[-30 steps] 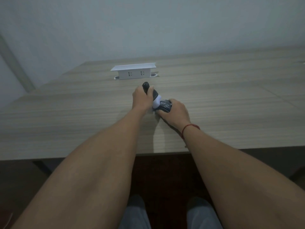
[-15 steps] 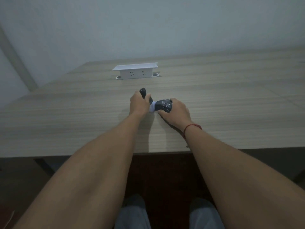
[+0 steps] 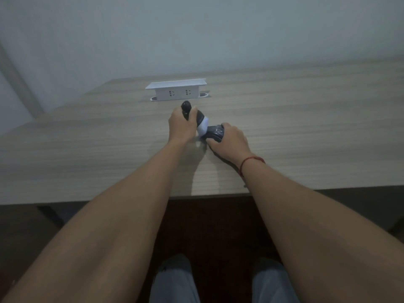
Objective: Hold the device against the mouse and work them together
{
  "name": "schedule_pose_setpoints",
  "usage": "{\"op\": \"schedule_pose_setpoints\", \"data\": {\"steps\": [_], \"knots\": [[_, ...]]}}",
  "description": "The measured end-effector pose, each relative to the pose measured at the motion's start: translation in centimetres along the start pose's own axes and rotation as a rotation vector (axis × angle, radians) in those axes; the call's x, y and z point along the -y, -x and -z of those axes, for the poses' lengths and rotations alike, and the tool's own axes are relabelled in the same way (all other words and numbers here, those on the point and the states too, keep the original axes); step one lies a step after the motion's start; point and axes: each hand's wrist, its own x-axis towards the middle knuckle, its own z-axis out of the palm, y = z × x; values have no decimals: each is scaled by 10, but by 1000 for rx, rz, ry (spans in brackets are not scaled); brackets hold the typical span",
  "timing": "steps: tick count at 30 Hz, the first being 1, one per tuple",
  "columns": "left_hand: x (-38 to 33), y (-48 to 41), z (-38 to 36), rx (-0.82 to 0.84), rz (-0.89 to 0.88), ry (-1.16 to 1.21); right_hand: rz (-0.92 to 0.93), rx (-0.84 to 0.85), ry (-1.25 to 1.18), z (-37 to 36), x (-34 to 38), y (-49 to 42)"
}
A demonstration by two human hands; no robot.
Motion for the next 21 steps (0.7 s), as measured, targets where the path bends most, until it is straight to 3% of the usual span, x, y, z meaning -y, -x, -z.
{"op": "schedule_pose_setpoints", "data": {"steps": [3,8,12,17,21], "knots": [[-2,9,-10,26,11,30,-6,-4,-22,-1,-1,1],[-4,6,-7,9,42,-126,-30,40,-86,3,2,5],[-20,-1,-10,93,-12,-24,-37,59,-100,5,2,5],[-7,8,-10,-1,37,-196,-30,44,-130,3,1,6],[-16,5,-10,13,-19,-20,-26,25,-136,2,0,4]]}}
